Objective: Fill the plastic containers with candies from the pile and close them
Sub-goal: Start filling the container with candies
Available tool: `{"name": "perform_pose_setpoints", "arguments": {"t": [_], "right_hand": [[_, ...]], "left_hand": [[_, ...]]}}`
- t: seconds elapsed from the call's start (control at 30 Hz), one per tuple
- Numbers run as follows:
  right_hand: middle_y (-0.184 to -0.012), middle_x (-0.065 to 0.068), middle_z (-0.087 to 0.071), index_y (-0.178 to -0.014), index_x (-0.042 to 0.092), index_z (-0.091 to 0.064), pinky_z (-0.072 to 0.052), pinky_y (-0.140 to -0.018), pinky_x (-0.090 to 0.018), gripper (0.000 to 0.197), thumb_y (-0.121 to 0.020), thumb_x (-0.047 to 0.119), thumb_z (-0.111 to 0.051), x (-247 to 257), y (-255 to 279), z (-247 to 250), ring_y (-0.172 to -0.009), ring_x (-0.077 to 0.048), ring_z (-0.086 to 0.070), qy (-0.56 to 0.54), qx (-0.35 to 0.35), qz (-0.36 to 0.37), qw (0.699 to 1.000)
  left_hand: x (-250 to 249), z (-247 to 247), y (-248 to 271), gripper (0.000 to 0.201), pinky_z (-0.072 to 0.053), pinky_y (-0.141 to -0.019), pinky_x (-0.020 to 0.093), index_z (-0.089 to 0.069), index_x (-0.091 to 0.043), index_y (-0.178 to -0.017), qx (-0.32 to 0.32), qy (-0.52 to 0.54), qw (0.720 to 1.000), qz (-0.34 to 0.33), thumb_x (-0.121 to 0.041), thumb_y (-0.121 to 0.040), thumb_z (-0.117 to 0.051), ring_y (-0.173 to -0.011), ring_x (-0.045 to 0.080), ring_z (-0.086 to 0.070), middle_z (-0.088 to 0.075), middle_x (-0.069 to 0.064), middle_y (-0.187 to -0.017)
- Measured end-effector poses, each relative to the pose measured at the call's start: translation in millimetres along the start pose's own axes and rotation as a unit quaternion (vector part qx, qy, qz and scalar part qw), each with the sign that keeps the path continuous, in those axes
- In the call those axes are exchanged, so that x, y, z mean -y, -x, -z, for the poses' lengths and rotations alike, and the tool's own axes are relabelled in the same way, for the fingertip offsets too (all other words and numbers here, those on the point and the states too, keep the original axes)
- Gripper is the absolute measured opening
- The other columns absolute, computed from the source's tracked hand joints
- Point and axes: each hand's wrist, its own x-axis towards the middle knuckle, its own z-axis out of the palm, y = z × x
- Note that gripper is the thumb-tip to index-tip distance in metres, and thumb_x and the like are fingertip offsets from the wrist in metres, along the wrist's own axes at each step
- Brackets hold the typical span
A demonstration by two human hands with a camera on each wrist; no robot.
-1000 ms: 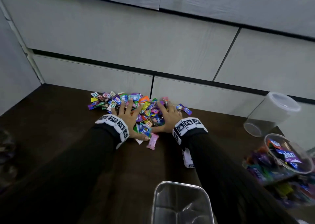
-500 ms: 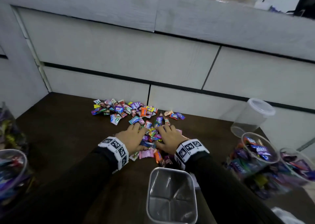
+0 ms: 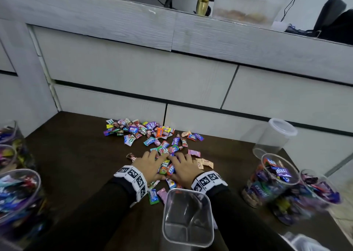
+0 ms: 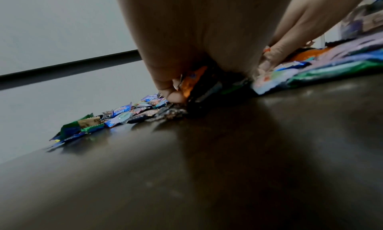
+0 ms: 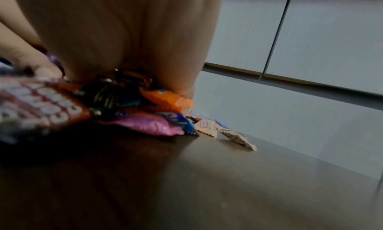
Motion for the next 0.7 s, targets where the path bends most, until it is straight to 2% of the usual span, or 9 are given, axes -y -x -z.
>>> {"name": "perform_pose_setpoints", "arguments": {"t": [0.17, 0.3, 0.43, 0.57, 0.7], "right_hand": [[-0.145, -0.011, -0.030, -0.146, 0.020, -0.025, -0.035, -0.104, -0.049, 0.064, -0.091, 0.027, -0.057, -6, 3, 9, -0.130, -0.037, -0.032, -0.074, 0.019, -0.015, 0.997], [-0.145, -0.014, -0.032, -0.144, 0.016, -0.028, -0.032, -0.107, -0.049, 0.055, -0.093, 0.009, -0.050, -13, 11, 23, -0.132, -0.037, -0.033, -0.148, 0.023, -0.026, 0.988], [-0.137, -0.015, -0.041, -0.138, 0.013, -0.035, -0.029, -0.106, -0.037, 0.048, -0.093, 0.003, -0.046, -20, 24, 35, -0.128, -0.033, -0.036, -0.192, -0.035, -0.027, 0.980], [-0.133, -0.012, -0.048, -0.135, 0.015, -0.038, -0.034, -0.101, -0.034, 0.041, -0.096, 0.009, -0.047, -23, 40, 41, -0.124, -0.029, -0.044, -0.248, -0.056, -0.046, 0.966], [-0.134, -0.013, -0.049, -0.134, 0.012, -0.038, -0.036, -0.104, -0.033, 0.038, -0.097, 0.011, -0.046, -19, 55, 42, -0.125, -0.027, -0.047, -0.230, -0.014, -0.037, 0.972]], "left_hand": [[0, 6, 0, 0.064, -0.048, -0.093, 0.043, -0.020, -0.020, -0.150, 0.034, 0.035, 0.999, 0.009, -0.041, -0.098, -0.052, -0.124, 0.034, -0.047, -0.036, 0.013, -0.142], [4, 16, 6, 0.056, -0.048, -0.088, 0.043, -0.028, -0.017, -0.145, 0.058, 0.087, 0.994, 0.024, -0.045, -0.100, -0.046, -0.118, 0.035, -0.055, -0.044, 0.013, -0.139], [3, 27, 15, 0.059, -0.051, -0.088, 0.042, -0.037, -0.014, -0.138, 0.047, 0.113, 0.992, 0.041, -0.055, -0.096, -0.047, -0.114, 0.030, -0.058, -0.056, 0.010, -0.126], [2, 36, 26, 0.066, -0.051, -0.084, 0.039, -0.047, -0.018, -0.128, 0.036, 0.130, 0.989, 0.059, -0.071, -0.089, -0.044, -0.108, 0.027, -0.061, -0.063, 0.008, -0.118], [3, 41, 37, 0.053, -0.048, -0.083, 0.037, -0.055, -0.016, -0.116, 0.049, 0.129, 0.989, 0.049, -0.063, -0.094, -0.043, -0.103, 0.025, -0.061, -0.065, 0.008, -0.110]]}}
